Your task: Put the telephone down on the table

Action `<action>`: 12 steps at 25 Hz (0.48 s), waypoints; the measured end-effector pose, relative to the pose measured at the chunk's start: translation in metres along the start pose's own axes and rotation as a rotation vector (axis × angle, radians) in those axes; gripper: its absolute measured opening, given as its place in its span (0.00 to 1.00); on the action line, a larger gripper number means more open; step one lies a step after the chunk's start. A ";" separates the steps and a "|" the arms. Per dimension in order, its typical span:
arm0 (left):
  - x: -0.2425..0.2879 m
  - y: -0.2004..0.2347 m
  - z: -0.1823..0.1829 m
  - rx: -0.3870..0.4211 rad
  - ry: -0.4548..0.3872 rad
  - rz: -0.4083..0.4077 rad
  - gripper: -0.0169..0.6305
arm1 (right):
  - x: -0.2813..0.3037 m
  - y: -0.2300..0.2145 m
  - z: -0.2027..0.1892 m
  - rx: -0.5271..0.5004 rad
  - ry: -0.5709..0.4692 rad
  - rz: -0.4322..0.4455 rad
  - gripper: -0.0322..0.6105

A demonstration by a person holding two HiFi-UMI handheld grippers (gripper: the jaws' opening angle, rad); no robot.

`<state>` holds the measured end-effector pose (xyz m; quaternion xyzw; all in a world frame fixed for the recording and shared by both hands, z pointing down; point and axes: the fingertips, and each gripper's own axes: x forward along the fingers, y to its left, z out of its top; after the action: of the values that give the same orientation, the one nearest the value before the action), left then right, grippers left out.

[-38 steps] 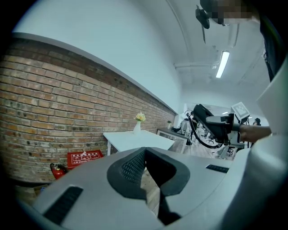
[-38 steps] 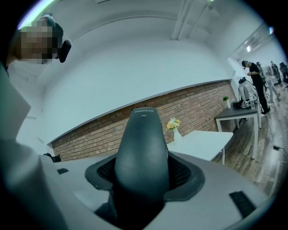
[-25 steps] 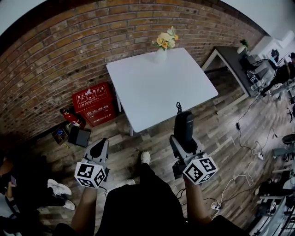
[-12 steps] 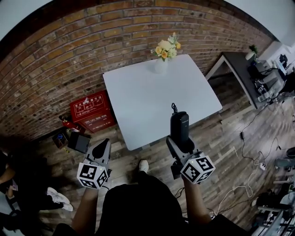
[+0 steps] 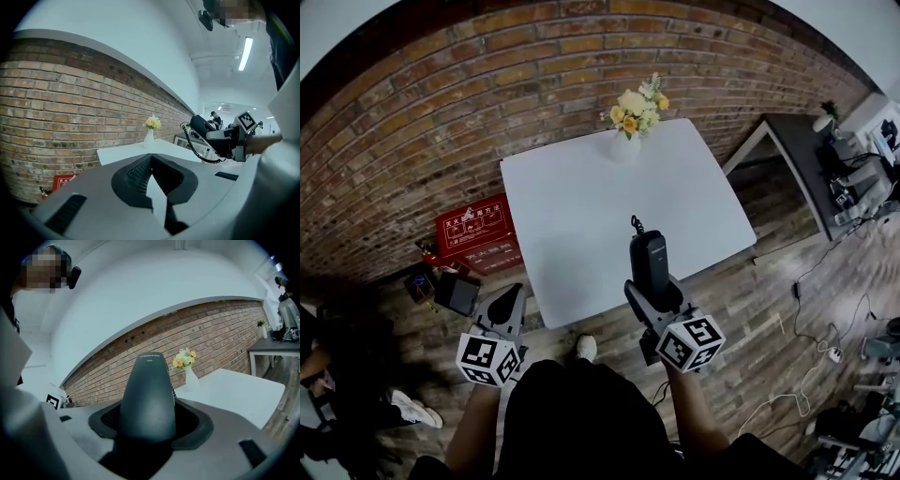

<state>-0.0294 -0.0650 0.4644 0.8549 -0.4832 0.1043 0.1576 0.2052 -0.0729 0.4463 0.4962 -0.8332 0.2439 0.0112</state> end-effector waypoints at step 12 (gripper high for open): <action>0.020 0.023 0.007 -0.005 0.021 0.038 0.05 | 0.049 -0.012 -0.003 0.002 0.061 0.043 0.49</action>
<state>-0.0388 -0.0949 0.4688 0.8440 -0.4978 0.1149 0.1631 0.1895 -0.1160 0.4662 0.4705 -0.8427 0.2599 0.0308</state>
